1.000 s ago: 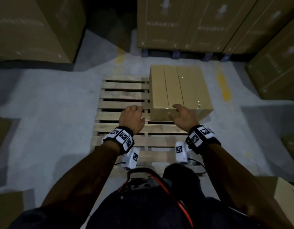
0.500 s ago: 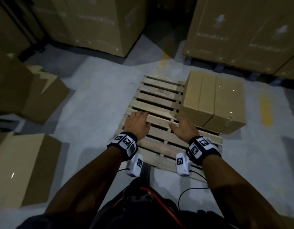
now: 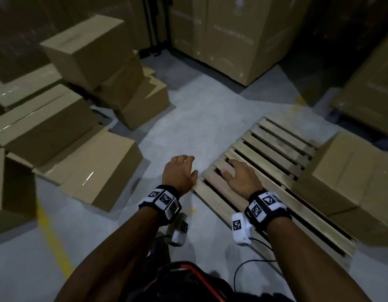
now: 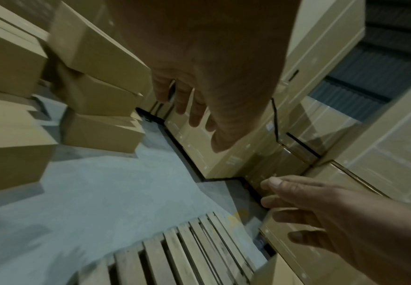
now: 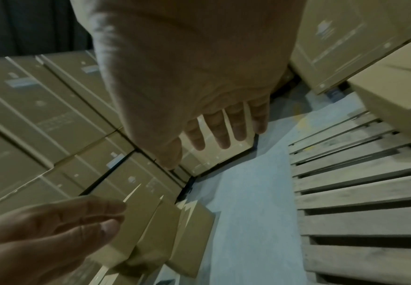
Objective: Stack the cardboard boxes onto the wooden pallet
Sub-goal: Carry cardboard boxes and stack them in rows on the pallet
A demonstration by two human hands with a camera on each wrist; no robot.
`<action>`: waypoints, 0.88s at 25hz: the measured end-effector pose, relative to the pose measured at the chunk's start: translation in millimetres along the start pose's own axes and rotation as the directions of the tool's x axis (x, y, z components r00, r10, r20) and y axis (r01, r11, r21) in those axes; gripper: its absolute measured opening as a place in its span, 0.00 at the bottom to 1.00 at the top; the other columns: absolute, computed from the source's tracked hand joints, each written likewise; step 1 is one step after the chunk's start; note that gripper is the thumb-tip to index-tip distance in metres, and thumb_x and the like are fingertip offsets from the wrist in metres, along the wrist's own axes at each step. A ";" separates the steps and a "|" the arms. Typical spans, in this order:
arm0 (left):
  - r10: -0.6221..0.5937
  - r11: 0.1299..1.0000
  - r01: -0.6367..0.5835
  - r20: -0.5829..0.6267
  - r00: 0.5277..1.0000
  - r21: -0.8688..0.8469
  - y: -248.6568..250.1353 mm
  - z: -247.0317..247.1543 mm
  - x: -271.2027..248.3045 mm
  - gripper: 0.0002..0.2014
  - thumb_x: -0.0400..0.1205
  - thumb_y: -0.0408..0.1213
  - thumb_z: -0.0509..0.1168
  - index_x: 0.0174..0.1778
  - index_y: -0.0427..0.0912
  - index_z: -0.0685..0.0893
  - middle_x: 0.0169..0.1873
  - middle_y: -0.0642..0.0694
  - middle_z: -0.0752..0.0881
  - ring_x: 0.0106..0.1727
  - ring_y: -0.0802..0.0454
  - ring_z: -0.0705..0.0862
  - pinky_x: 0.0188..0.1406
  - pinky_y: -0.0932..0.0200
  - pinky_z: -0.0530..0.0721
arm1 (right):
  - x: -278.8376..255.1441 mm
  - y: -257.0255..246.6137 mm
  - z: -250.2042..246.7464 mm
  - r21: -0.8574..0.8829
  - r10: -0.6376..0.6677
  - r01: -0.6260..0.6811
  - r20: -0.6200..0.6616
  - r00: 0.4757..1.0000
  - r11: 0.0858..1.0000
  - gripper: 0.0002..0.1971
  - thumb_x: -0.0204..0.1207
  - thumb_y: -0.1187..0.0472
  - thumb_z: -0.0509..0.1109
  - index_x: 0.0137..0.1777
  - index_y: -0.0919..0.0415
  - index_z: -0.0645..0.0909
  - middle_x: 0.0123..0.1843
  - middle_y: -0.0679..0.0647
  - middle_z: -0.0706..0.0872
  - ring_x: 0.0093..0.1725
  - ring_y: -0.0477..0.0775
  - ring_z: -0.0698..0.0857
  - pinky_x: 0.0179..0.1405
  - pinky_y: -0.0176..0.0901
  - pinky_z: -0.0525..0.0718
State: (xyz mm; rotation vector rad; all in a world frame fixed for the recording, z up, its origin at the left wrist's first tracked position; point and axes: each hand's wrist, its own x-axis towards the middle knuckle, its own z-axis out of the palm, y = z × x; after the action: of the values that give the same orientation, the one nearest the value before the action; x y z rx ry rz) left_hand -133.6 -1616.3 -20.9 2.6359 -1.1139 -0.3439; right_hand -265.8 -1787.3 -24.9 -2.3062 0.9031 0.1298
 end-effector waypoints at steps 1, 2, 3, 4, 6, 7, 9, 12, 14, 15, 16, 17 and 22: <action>-0.025 1.000 0.025 -0.007 1.000 -0.004 -18.6 -4.0 0.1 0.25 0.86 0.47 0.62 0.77 0.41 0.74 0.74 0.40 0.77 0.75 0.39 0.71 0.70 0.46 0.73 | 7.7 -17.4 7.2 -0.015 -0.018 0.019 0.017 1.000 1.000 0.29 0.84 0.43 0.63 0.82 0.53 0.68 0.81 0.58 0.73 0.78 0.64 0.70 0.75 0.59 0.72; -0.053 0.999 0.053 -0.014 0.998 -0.008 -41.8 -8.0 1.6 0.25 0.86 0.47 0.62 0.77 0.41 0.73 0.74 0.40 0.77 0.75 0.39 0.71 0.70 0.46 0.73 | 18.6 -38.3 16.8 -0.030 -0.038 0.039 0.038 0.999 0.999 0.29 0.84 0.42 0.63 0.82 0.53 0.68 0.81 0.58 0.72 0.79 0.64 0.69 0.76 0.58 0.71; -0.078 0.997 0.077 -0.020 0.997 -0.012 -66.5 -12.7 5.3 0.25 0.86 0.47 0.62 0.78 0.41 0.73 0.75 0.41 0.76 0.76 0.39 0.71 0.70 0.46 0.73 | 31.1 -60.5 27.3 -0.039 -0.053 0.055 0.055 0.997 0.998 0.29 0.84 0.42 0.63 0.83 0.53 0.67 0.82 0.58 0.71 0.79 0.63 0.68 0.76 0.58 0.71; -0.090 0.996 0.089 -0.030 0.996 -0.013 -86.7 -15.6 9.8 0.25 0.86 0.47 0.62 0.78 0.41 0.73 0.75 0.41 0.76 0.76 0.39 0.71 0.70 0.46 0.73 | 41.8 -78.0 35.8 -0.046 -0.060 0.063 0.068 0.996 0.997 0.30 0.85 0.42 0.62 0.83 0.52 0.67 0.82 0.58 0.71 0.80 0.63 0.68 0.77 0.58 0.70; -0.111 0.994 0.110 -0.050 0.993 -0.026 -132.6 -28.1 24.5 0.25 0.86 0.48 0.62 0.77 0.41 0.73 0.74 0.41 0.77 0.75 0.40 0.73 0.69 0.46 0.75 | 68.5 -118.8 53.7 -0.072 -0.084 0.091 0.092 0.992 0.993 0.30 0.85 0.41 0.61 0.83 0.52 0.66 0.82 0.57 0.70 0.80 0.63 0.67 0.77 0.58 0.70; -0.116 0.993 0.115 -0.060 0.991 -0.033 -158.0 -36.0 33.4 0.25 0.86 0.48 0.62 0.77 0.41 0.73 0.74 0.41 0.77 0.74 0.40 0.74 0.68 0.46 0.76 | 83.3 -142.0 63.5 -0.091 -0.096 0.105 0.105 0.990 0.990 0.30 0.85 0.41 0.61 0.83 0.52 0.66 0.83 0.57 0.70 0.80 0.63 0.67 0.77 0.58 0.70; -0.122 0.992 0.121 -0.070 0.990 -0.020 -199.9 -51.3 49.6 0.24 0.86 0.48 0.61 0.76 0.41 0.73 0.74 0.41 0.77 0.72 0.40 0.75 0.67 0.46 0.76 | 108.6 -182.4 77.1 -0.102 -0.102 0.114 0.116 0.988 0.988 0.30 0.85 0.41 0.61 0.84 0.52 0.65 0.83 0.57 0.70 0.80 0.63 0.67 0.77 0.59 0.69; -0.154 0.988 0.154 -0.073 0.985 -0.011 -251.0 -73.8 72.4 0.24 0.85 0.48 0.61 0.76 0.42 0.73 0.74 0.41 0.76 0.73 0.40 0.74 0.68 0.45 0.76 | 143.6 -232.4 89.0 -0.110 -0.106 0.119 0.118 0.987 0.987 0.30 0.85 0.41 0.61 0.84 0.51 0.65 0.83 0.57 0.69 0.80 0.64 0.67 0.77 0.59 0.69; -0.160 0.987 0.162 -0.079 0.984 0.011 -277.0 -86.8 89.0 0.25 0.84 0.49 0.61 0.75 0.41 0.74 0.74 0.40 0.76 0.71 0.39 0.74 0.68 0.44 0.76 | 166.0 -258.1 92.5 -0.120 -0.112 0.127 0.128 0.986 0.985 0.30 0.85 0.42 0.61 0.84 0.52 0.65 0.82 0.58 0.70 0.80 0.65 0.67 0.77 0.57 0.69; -0.172 0.985 0.174 -0.085 0.981 0.015 -289.8 -91.9 99.3 0.25 0.83 0.49 0.61 0.74 0.41 0.75 0.73 0.40 0.77 0.71 0.38 0.75 0.67 0.43 0.76 | 179.7 -269.5 94.6 -0.125 -0.115 0.131 0.129 0.985 0.983 0.29 0.85 0.42 0.61 0.84 0.52 0.66 0.82 0.58 0.70 0.80 0.65 0.67 0.77 0.57 0.69; -0.186 0.982 0.188 -0.089 0.979 0.021 -299.3 -95.0 108.5 0.24 0.83 0.49 0.62 0.73 0.41 0.76 0.73 0.40 0.77 0.70 0.39 0.75 0.66 0.43 0.77 | 191.7 -277.3 96.5 -0.130 -0.119 0.136 0.130 0.984 0.982 0.29 0.85 0.42 0.61 0.84 0.52 0.66 0.82 0.58 0.70 0.80 0.65 0.67 0.76 0.57 0.69; -0.201 0.978 0.205 -0.091 0.975 0.028 -309.6 -98.9 120.2 0.24 0.82 0.49 0.62 0.72 0.42 0.76 0.72 0.41 0.77 0.70 0.39 0.75 0.65 0.43 0.77 | 207.1 -286.2 99.3 -0.133 -0.125 0.143 0.136 0.983 0.981 0.29 0.86 0.43 0.61 0.84 0.52 0.65 0.82 0.58 0.70 0.80 0.65 0.67 0.76 0.57 0.69; -0.257 0.963 0.262 -0.089 0.962 0.062 -349.4 -118.8 195.0 0.24 0.84 0.49 0.61 0.75 0.44 0.74 0.76 0.42 0.74 0.75 0.41 0.71 0.70 0.46 0.71 | 302.1 -322.6 108.0 -0.140 -0.160 0.186 0.181 0.970 0.973 0.29 0.86 0.43 0.61 0.84 0.52 0.65 0.82 0.58 0.70 0.80 0.65 0.68 0.75 0.57 0.70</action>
State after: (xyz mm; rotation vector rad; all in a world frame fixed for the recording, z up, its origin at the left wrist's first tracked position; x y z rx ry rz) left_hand 268.1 -1505.6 -45.6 2.8392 -0.7700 -0.2483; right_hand 183.7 -1717.2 -30.2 -2.4632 0.6219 0.3256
